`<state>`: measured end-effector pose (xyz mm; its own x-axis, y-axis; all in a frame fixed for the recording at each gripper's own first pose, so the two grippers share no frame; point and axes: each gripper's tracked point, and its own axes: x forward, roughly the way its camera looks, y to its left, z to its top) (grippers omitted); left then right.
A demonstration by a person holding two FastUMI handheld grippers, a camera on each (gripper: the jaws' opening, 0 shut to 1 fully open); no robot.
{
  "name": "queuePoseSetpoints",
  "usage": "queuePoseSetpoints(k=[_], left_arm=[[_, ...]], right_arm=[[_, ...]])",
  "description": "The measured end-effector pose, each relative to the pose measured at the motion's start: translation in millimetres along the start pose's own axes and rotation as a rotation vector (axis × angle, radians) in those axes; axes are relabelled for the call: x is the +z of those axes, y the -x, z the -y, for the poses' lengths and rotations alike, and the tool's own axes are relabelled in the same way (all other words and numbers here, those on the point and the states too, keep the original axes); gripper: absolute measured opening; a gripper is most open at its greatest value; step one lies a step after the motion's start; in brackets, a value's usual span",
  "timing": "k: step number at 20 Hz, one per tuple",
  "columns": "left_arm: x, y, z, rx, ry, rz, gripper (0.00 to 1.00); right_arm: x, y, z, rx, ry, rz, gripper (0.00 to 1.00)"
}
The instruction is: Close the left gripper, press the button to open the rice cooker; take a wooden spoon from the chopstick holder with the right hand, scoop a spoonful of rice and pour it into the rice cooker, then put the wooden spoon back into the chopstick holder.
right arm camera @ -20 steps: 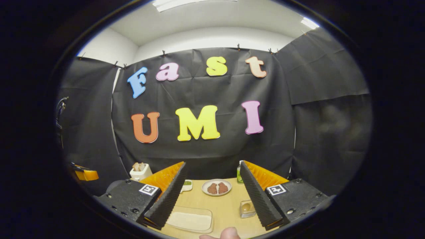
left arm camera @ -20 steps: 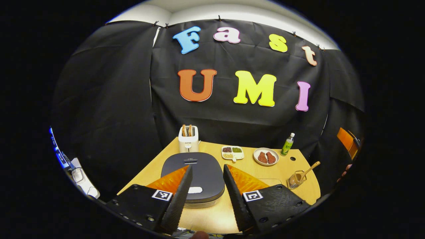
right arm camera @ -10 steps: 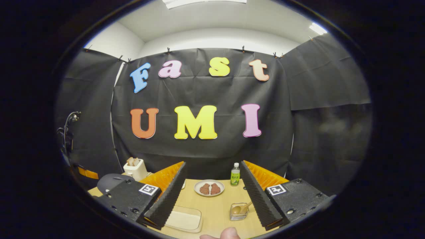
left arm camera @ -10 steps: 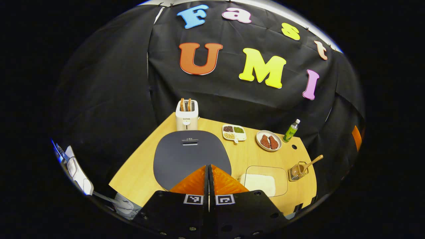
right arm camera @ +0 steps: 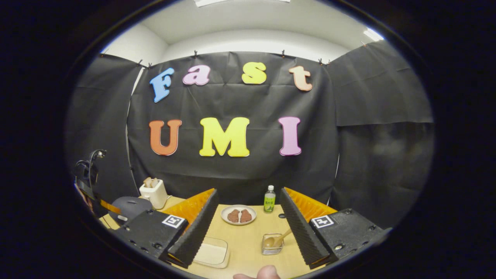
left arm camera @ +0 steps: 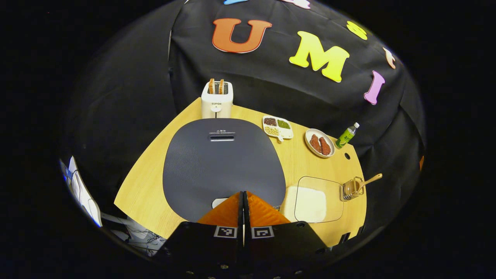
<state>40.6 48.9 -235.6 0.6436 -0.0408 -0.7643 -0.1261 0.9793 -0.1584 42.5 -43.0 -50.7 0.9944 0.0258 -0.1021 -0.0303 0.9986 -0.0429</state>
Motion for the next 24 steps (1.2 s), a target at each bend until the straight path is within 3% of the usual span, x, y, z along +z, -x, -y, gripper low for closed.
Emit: queuePoseSetpoints(k=[1, 2, 3, 4, 5, 6, 7, 9, 16, 20, 24], left_arm=[[0.5, -3.6, -3.0, 0.003, 0.008, -0.008, 0.07], [-0.6, -5.1, -3.4, 0.002, 0.019, -0.023, 0.0], [-3.2, -5.5, -4.7, -0.003, 0.032, -0.04, 0.07], [-6.9, -7.6, -5.1, -0.008, 0.051, -0.058, 0.0], [-10.4, -9.6, -8.6, -0.009, 0.064, -0.077, 0.0], [-12.5, -11.5, -11.8, -0.01, 0.077, -0.083, 0.07], [-6.9, -14.6, -11.8, -0.022, 0.1, -0.067, 0.0], [-15.0, -11.8, -12.1, -0.043, 0.128, -0.1, 0.0], [-15.8, -14.1, -14.9, -0.004, 0.084, -0.072, 0.01], [13.1, 1.9, -10.4, -0.035, 0.131, 0.035, 0.0], [67.2, 32.0, -4.2, -0.019, 0.03, 0.231, 0.01]], right_arm=[[-3.4, 0.6, 0.8, 0.0, 0.0, -0.007, 1.0], [-5.0, 0.5, 2.0, -0.001, -0.004, -0.014, 1.0], [-6.3, -0.1, 4.5, -0.005, -0.007, -0.018, 1.0], [-6.6, -0.9, 7.4, -0.011, -0.011, -0.021, 1.0], [-8.2, -1.3, 8.8, -0.016, -0.011, -0.024, 1.0], [-9.3, -1.3, 10.1, -0.019, -0.009, -0.027, 1.0], [-11.5, -1.0, 11.6, -0.022, -0.013, -0.029, 1.0], [-14.8, -0.6, 15.7, -0.033, -0.03, -0.035, 1.0], [-38.6, -0.5, 7.1, -0.028, -0.076, -0.099, 1.0], [-16.5, 3.8, 19.4, -0.044, -0.051, -0.054, 1.0], [-14.0, 11.6, 25.4, -0.059, -0.051, -0.045, 1.0]])
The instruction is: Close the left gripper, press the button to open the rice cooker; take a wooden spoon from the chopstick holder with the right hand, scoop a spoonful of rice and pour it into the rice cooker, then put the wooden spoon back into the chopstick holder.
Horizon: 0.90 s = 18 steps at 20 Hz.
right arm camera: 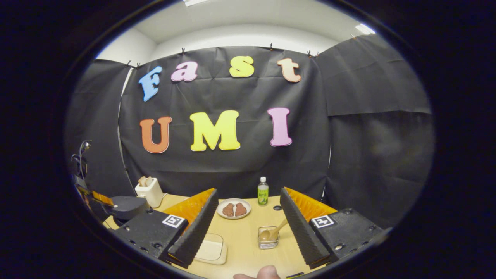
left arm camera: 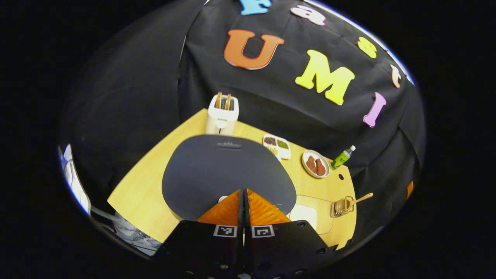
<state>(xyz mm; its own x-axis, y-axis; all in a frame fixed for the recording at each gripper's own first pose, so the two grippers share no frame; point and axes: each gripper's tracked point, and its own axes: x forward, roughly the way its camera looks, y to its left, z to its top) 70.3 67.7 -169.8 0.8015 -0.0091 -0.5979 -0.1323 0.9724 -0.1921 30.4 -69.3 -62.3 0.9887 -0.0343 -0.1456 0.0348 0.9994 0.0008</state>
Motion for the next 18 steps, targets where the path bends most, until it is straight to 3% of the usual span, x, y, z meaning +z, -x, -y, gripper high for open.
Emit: queuePoseSetpoints(k=[3, 8, 13, 14, 17, 18], left_arm=[[48.3, 5.2, 7.0, 0.015, -0.074, 0.143, 0.01], [103.4, 14.4, 23.4, -0.036, -0.011, 0.294, 0.02], [103.7, 29.5, 33.5, -0.065, -0.02, 0.347, 0.18], [103.8, 33.8, 32.7, -0.063, -0.035, 0.358, 0.46], [108.6, 55.9, 28.4, -0.031, -0.072, 0.42, 0.97], [108.7, 59.1, 30.1, -0.031, -0.079, 0.434, 0.95]], right_arm=[[4.5, 4.8, 3.7, -0.01, 0.019, 0.01, 1.0], [11.8, 17.1, 18.6, -0.04, 0.037, 0.024, 1.0], [7.7, 24.4, 27.1, -0.057, 0.034, 0.02, 1.0], [6.0, 25.9, 27.9, -0.057, 0.029, 0.016, 1.0], [-1.5, 26.9, 34.9, -0.061, 0.018, -0.002, 1.0], [-4.3, 27.6, 37.6, -0.063, 0.017, -0.01, 1.0]])
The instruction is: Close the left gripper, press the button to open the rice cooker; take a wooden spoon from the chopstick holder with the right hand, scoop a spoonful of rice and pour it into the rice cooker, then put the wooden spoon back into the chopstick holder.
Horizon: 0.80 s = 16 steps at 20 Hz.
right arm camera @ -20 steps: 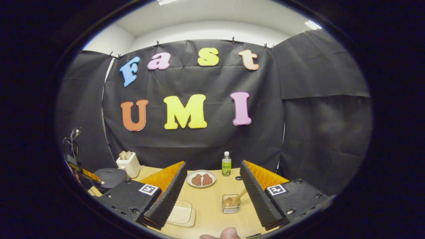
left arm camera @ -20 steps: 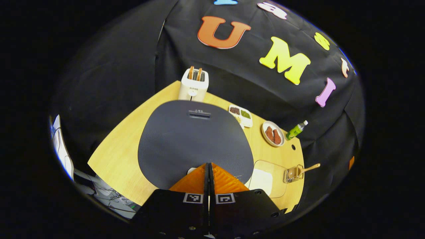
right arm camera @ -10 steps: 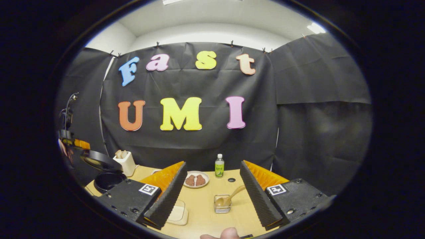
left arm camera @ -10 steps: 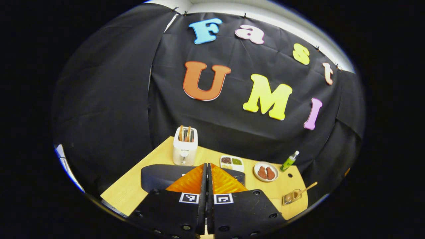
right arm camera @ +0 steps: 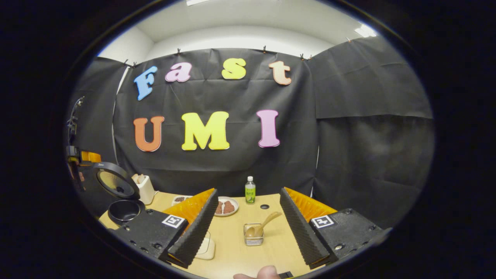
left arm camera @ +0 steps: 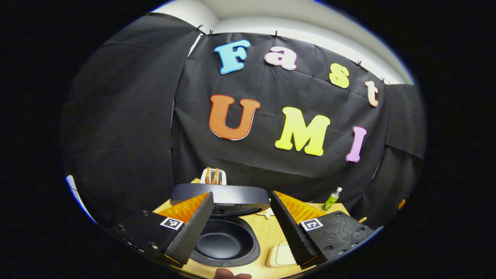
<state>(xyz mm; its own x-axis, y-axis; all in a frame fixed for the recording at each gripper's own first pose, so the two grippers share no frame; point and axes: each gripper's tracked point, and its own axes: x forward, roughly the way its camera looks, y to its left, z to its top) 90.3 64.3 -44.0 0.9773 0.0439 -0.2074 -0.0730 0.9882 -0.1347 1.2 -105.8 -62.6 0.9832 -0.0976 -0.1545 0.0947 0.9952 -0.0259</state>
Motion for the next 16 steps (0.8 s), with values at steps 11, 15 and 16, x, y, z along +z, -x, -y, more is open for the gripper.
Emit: queuePoseSetpoints(k=[11, 15, 16], left_arm=[[-11.9, 56.7, 52.5, -0.017, -0.166, 0.107, 0.95], [-18.2, 61.7, 82.0, -0.031, -0.186, 0.131, 0.94], [-20.6, 61.1, 90.1, -0.04, -0.186, 0.132, 0.94]], right_arm=[[-56.5, -29.8, 35.0, 0.01, -0.049, -0.104, 1.0], [-84.6, -55.9, 53.3, 0.034, -0.04, -0.146, 1.0], [-95.7, -64.7, 55.9, 0.042, -0.041, -0.169, 1.0]])
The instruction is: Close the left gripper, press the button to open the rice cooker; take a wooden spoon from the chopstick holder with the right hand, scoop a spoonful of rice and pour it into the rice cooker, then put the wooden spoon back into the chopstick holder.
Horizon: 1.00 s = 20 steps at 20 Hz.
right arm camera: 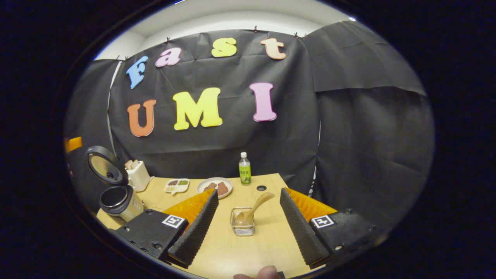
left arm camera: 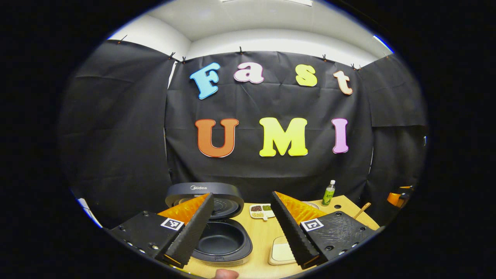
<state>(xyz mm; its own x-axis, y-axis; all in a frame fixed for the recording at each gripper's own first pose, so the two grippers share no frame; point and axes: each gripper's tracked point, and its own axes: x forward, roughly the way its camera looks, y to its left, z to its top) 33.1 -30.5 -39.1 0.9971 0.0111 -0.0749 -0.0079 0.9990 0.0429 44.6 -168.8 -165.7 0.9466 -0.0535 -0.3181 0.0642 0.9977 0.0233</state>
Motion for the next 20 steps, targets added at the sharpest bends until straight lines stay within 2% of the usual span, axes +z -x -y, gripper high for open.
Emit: queuePoseSetpoints(k=[7, 11, 13, 15, 16, 19, 20], left_arm=[[3.3, -2.3, 27.0, 0.04, 0.013, 0.012, 0.94], [-2.9, -5.5, 28.7, 0.042, 0.009, -0.016, 0.94], [-4.6, -5.1, 22.9, 0.063, 0.018, -0.028, 0.94], [-8.2, -4.4, 18.5, 0.083, 0.013, -0.04, 0.94], [-10.7, -4.1, 16.5, 0.094, 0.005, -0.049, 0.94], [-12.9, -1.3, 6.6, 0.13, -0.002, -0.06, 0.95], [-12.8, -0.3, 1.2, 0.148, -0.004, -0.058, 0.95]], right_arm=[[-68.2, -81.6, 14.5, 0.046, -0.069, -0.126, 1.0], [-86.3, -129.5, 21.5, 0.049, -0.111, -0.148, 0.98], [-98.3, -151.9, 21.0, 0.058, -0.121, -0.171, 1.0], [-113.1, -170.9, 23.1, 0.049, -0.136, -0.207, 0.95], [-117.6, -179.0, 21.1, 0.057, -0.147, -0.217, 0.98], [-132.6, -197.9, 11.7, 0.081, -0.165, -0.258, 0.83], [-135.6, -203.6, 9.1, 0.086, -0.169, -0.265, 0.84]])
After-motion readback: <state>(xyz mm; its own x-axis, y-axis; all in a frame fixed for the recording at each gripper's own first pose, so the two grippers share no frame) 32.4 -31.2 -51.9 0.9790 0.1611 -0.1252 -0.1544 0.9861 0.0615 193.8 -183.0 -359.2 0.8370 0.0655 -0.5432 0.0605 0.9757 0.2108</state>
